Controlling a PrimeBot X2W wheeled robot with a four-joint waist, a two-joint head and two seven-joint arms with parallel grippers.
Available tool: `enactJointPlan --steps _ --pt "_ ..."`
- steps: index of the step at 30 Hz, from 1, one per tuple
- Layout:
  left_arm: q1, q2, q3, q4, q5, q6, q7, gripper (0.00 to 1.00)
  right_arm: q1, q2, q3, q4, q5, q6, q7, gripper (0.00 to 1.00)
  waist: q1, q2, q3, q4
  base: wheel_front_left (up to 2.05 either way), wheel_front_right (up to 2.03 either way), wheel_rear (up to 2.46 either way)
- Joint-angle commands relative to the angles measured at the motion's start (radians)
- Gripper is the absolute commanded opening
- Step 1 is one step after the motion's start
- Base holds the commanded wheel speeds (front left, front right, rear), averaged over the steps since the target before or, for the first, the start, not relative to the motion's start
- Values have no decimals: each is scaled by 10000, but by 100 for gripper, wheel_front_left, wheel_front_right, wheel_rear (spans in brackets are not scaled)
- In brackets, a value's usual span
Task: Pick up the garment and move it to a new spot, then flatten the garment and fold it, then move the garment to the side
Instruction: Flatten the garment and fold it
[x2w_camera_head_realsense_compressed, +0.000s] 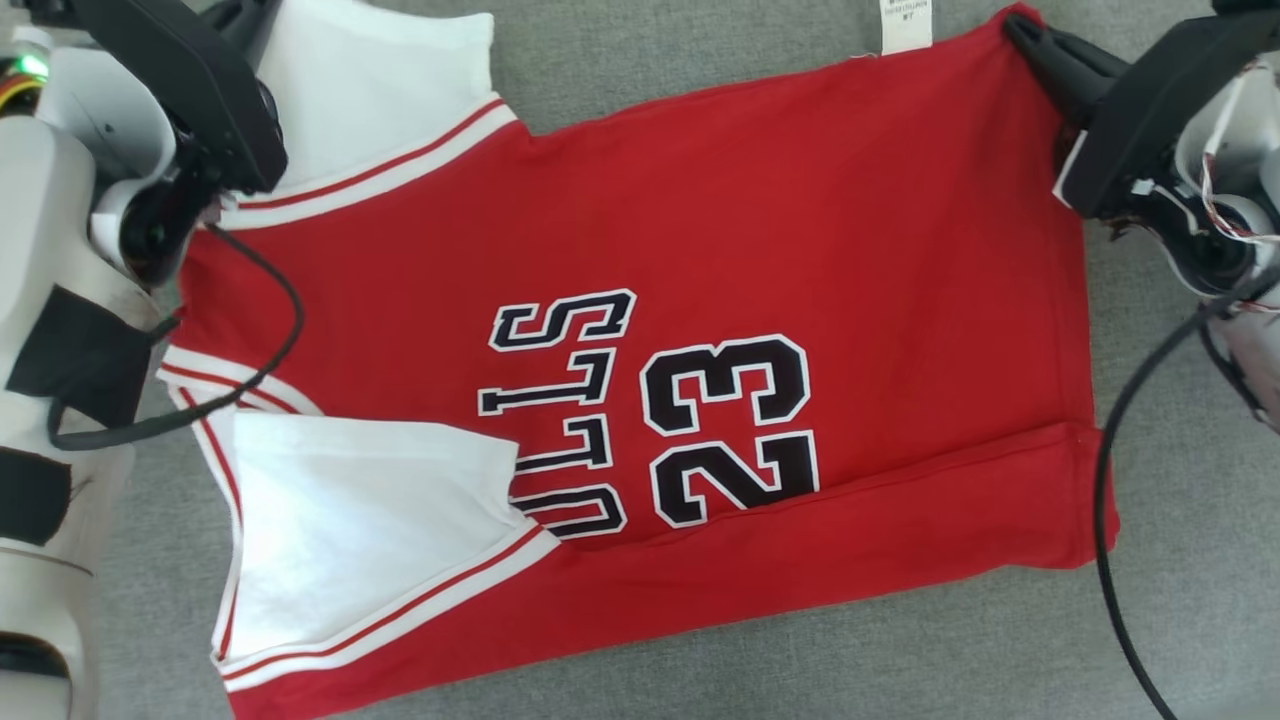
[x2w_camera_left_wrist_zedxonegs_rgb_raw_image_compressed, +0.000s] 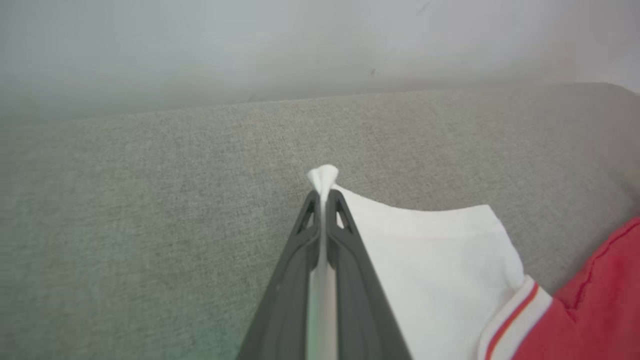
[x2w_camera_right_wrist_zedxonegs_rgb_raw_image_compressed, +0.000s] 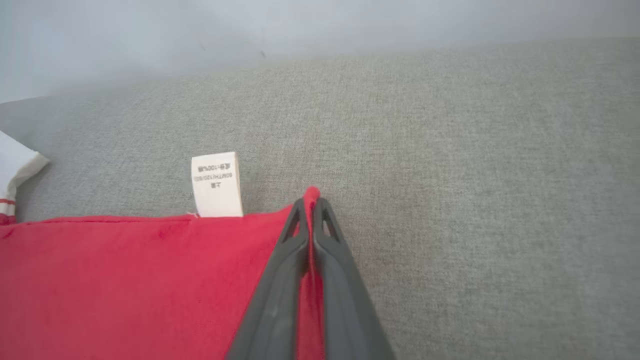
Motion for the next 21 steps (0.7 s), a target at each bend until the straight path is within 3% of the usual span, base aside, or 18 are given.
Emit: enactJointPlan --steps 1,7,11,17,21 --pt "93 46 39 -56 -137 -69 -44 0 -87 -115 58 -83 -8 -7 -104 0 0 0 -53 69 0 0 0" --pt "588 180 259 -1221 -589 -175 -204 0 290 -1191 803 -1118 -293 -7 -967 0 0 0 -162 352 0 0 0" --pt "1492 593 490 -3005 -991 -196 -306 0 773 -2255 1412 -1909 -1224 -7 -2229 0 0 0 -209 534 0 0 0" --pt "3228 1006 873 -5877 -1610 26 -284 0 1604 -2794 1466 -2186 -2833 -7 -4244 0 0 0 -313 643 0 0 0" --pt "4405 1256 1115 -7737 -1803 328 -381 0 2329 -2528 756 -1987 -4008 -7 -4868 0 0 0 -406 661 0 0 0"
